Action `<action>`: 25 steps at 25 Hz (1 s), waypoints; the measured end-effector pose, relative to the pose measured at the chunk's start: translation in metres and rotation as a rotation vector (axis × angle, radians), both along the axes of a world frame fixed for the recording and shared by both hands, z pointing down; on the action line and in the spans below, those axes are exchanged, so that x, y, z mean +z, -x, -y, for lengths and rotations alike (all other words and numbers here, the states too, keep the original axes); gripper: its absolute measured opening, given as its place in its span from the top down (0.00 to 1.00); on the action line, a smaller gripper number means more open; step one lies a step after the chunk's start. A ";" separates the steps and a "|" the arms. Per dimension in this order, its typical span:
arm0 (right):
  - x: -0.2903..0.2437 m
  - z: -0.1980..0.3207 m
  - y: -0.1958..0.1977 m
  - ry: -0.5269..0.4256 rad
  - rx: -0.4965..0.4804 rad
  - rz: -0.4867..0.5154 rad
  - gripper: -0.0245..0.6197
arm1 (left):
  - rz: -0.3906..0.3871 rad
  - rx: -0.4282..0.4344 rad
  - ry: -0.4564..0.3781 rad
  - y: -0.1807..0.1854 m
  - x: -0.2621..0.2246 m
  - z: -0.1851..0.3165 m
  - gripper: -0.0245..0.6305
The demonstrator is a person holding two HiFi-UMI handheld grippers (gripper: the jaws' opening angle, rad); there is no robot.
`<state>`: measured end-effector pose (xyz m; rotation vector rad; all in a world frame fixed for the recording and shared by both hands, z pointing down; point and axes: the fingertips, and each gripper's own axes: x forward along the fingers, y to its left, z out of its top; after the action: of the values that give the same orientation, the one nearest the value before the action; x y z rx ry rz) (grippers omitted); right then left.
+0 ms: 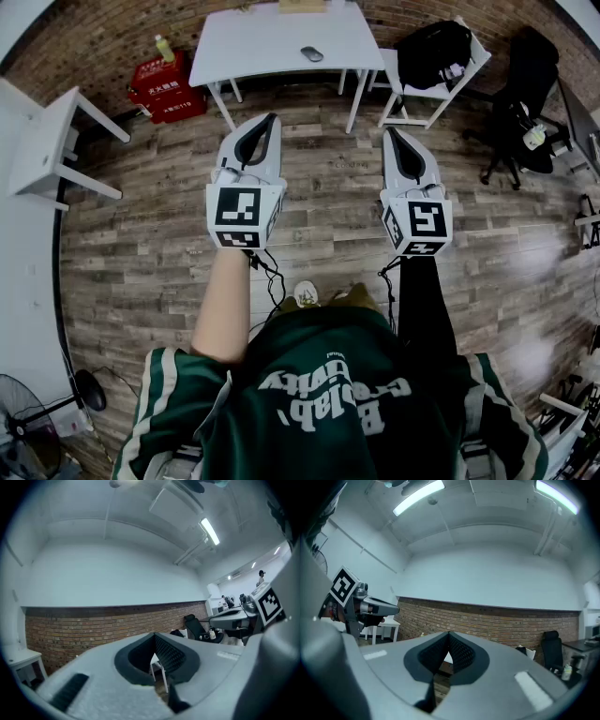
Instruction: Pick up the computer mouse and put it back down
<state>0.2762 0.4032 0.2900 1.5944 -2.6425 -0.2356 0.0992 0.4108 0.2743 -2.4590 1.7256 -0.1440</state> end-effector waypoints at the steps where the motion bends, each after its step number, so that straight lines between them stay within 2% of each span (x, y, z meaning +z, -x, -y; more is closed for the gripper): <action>1: 0.001 0.000 0.000 0.000 -0.001 -0.002 0.94 | 0.001 -0.001 -0.003 0.000 -0.001 0.000 0.96; 10: 0.006 0.000 0.006 -0.002 -0.027 -0.011 0.94 | 0.013 -0.002 -0.003 0.000 0.000 -0.001 0.96; 12: 0.006 0.001 0.008 0.001 -0.032 -0.003 0.78 | 0.017 -0.003 -0.006 0.000 -0.002 -0.001 0.96; 13: 0.006 0.001 0.009 0.001 -0.032 0.004 0.73 | 0.016 -0.002 -0.006 0.002 -0.002 0.000 0.96; 18: 0.007 0.006 0.017 -0.016 -0.022 0.011 0.67 | 0.029 0.002 -0.001 0.012 0.002 0.004 0.96; 25: 0.004 0.031 0.026 -0.027 -0.026 0.021 0.65 | 0.027 -0.023 0.003 0.027 0.005 0.021 0.96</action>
<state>0.2505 0.3726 0.2935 1.5798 -2.6884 -0.2577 0.0717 0.3902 0.2792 -2.4289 1.7446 -0.1814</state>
